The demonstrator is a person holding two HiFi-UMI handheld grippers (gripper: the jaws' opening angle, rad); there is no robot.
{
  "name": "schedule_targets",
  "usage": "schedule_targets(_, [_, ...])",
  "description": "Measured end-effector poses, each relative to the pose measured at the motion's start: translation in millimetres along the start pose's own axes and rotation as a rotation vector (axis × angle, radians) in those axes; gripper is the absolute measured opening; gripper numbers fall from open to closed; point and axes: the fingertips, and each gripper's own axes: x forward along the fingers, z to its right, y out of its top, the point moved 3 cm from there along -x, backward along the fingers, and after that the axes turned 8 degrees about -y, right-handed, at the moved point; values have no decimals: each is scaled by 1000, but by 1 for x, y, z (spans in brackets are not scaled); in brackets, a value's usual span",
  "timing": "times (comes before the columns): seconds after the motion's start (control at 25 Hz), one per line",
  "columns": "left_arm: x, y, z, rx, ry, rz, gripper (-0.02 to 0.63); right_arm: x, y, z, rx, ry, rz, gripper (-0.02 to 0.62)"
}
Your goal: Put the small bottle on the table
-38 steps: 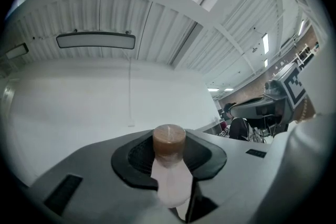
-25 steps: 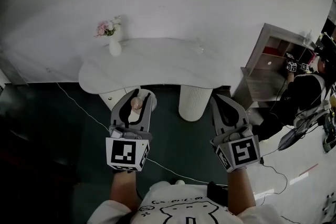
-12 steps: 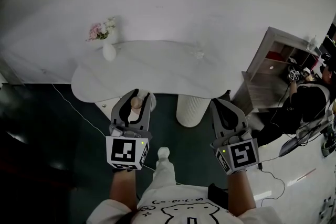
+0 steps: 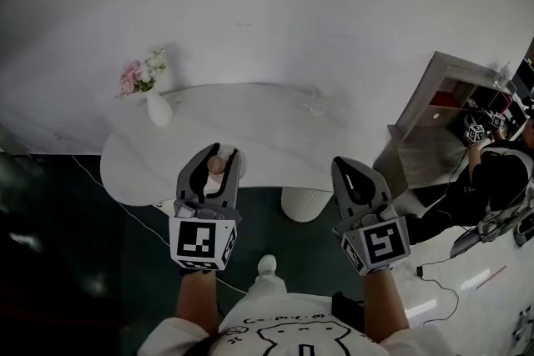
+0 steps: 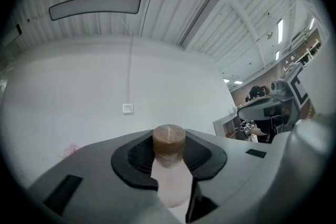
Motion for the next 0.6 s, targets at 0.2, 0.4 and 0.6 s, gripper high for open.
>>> schedule_targets(0.2, [60,-25,-51,-22,-23,-13,124,76,-10,7,-3,-12,-29,-6])
schedule_targets(0.4, [110,-51,-91,-40,-51,-19,124,140,-21,13,-8,-36,-44,-6])
schedule_targets(0.6, [150,-75,-115,-51,-82,-40,124,183,-39,18,0,-62,-71,-6])
